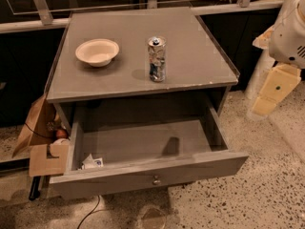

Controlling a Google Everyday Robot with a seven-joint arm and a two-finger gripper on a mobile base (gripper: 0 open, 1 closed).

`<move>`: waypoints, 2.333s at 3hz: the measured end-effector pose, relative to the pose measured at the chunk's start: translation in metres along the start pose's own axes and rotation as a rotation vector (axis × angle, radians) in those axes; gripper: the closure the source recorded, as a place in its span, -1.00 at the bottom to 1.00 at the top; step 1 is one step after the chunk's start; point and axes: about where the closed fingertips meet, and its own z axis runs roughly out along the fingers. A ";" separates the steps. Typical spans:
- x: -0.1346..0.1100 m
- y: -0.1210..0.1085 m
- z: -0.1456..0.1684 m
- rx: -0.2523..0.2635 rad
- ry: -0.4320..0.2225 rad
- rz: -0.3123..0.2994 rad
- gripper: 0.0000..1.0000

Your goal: Place redbull can into top drawer

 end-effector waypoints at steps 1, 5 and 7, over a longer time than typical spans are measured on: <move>-0.002 -0.031 0.024 0.043 -0.088 0.099 -1.00; -0.109 -0.141 0.094 0.096 -0.413 0.170 -1.00; -0.159 -0.148 0.137 0.045 -0.496 0.136 -1.00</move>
Offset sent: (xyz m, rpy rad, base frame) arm 0.1307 -0.0082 -0.0253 0.3203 -0.1915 -0.2061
